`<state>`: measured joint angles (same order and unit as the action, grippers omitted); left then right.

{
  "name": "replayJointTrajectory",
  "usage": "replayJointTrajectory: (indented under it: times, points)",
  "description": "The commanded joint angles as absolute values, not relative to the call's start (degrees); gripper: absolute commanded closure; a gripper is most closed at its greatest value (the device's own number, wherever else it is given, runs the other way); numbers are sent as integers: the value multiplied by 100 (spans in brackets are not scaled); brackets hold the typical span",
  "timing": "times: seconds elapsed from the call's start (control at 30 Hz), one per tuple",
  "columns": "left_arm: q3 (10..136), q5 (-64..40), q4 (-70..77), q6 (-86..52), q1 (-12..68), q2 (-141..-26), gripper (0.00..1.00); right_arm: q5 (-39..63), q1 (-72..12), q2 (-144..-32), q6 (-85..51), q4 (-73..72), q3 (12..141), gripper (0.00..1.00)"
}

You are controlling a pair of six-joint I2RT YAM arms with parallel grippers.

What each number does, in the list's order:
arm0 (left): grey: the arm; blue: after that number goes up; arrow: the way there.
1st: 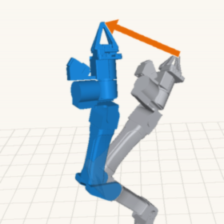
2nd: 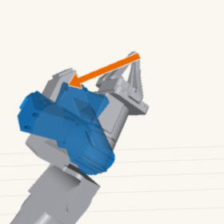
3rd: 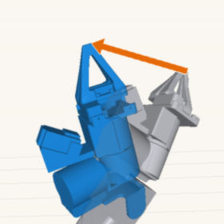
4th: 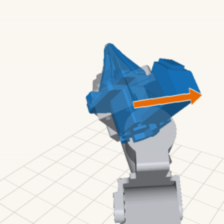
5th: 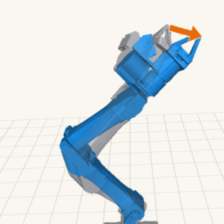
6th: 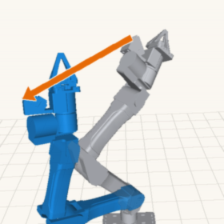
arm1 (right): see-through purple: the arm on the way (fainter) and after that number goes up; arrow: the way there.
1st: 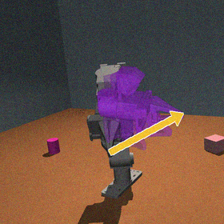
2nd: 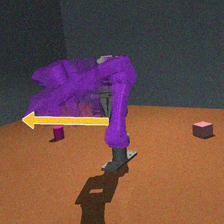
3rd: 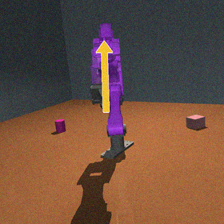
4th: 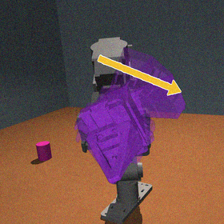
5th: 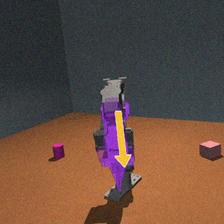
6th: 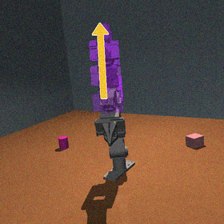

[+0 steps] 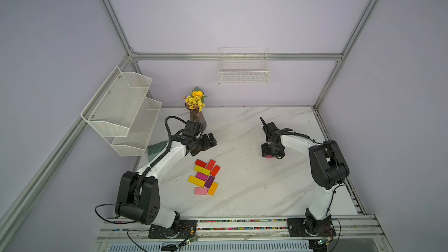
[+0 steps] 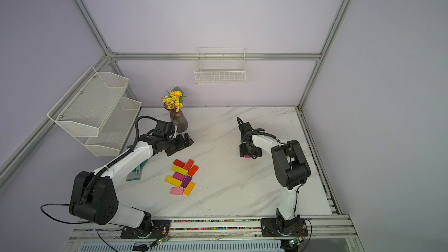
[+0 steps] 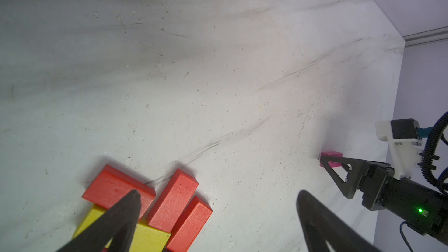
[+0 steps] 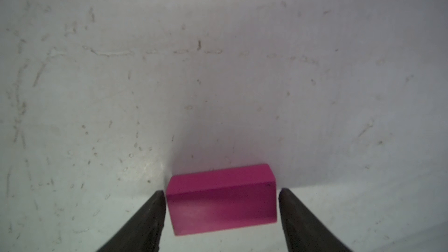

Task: Assemble the letter c with building blocks
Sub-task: Place the building block at the center of the board, then pick up the building block from the center of the board.

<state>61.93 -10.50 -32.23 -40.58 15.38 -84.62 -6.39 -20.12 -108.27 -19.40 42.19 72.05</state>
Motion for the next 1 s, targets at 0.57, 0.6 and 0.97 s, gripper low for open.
replayJointTrajectory:
  times: [0.57, 0.6, 0.97]
  points:
    - [5863, -1036, -3269, -4974, 974, -7732, 0, 500, -3272, -10592, -2221, 4364, 8159, 17]
    - [5846, -1047, -3331, -4968, 923, -7743, 0, 521, -3399, -10623, -2230, 4339, 8168, 17]
    - [5471, -1427, -3733, -5037, 179, -7741, 0, 495, -4893, -10854, -1818, 4269, 8145, 16]
